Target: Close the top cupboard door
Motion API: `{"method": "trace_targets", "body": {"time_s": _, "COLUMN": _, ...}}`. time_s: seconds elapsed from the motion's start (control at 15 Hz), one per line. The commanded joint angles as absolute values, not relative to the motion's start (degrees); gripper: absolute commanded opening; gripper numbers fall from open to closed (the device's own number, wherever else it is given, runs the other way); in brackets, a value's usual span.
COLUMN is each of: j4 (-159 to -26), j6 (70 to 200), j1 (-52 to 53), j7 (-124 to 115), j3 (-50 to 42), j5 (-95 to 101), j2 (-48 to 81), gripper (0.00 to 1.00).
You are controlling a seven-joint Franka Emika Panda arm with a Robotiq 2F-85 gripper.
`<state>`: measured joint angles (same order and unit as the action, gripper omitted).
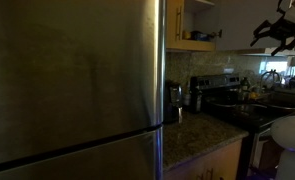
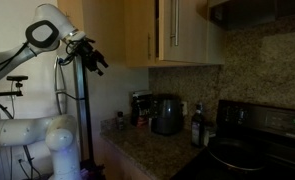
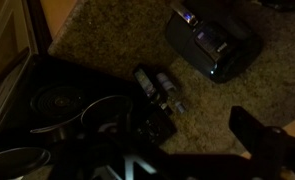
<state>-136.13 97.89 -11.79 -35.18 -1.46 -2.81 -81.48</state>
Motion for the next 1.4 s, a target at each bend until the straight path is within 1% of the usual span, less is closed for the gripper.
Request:
{"method": "trace_targets", "body": {"time_s": 0.0, "j4": -135.4, "j6": 105.2, "j1": -18.3, "j7": -38.3, "j3": -4.1, "j5": -3.7, "j2": -77.9, "gripper": 1.00}}
{"method": "trace_targets", "body": {"time_s": 0.4, "j4": -128.6, "j6": 109.0, "j1": -26.6, "j7": -42.1, "j3": -14.7, "j5": -2.4, "j2": -73.4, "gripper": 1.00}}
{"method": "trace_targets", "body": {"time_s": 0.47, "j4": -129.3, "j6": 110.8, "j1": -27.2, "j7": -43.9, "j3": -15.0, "j5": -4.2, "j2": -73.5, "gripper": 1.00}}
{"method": "trace_targets", "body": {"time_s": 0.53, "j4": -130.5, "j6": 108.7, "j1": -26.0, "j7": -40.6, "j3": -14.4, "j5": -3.5, "j2": -75.8, "gripper": 1.00}}
{"method": "trace_targets", "body": {"time_s": 0.73, "j4": -131.1, "j6": 110.9, "j1": -27.1, "j7": -42.5, "j3": -14.7, "j5": -3.4, "j2": -75.1, "gripper": 1.00}}
{"method": "trace_targets", "body": {"time_s": 0.87, "j4": -129.9, "j6": 117.0, "j1": -29.7, "j7": -48.1, "j3": -15.6, "j5": -4.0, "j2": -70.9, "gripper": 1.00}}
{"method": "trace_targets", "body": {"time_s": 1.33, "j4": -118.3, "j6": 121.4, "j1": -33.8, "j7": -54.4, "j3": -26.2, "j5": -3.7, "j2": -58.9, "gripper": 1.00}}
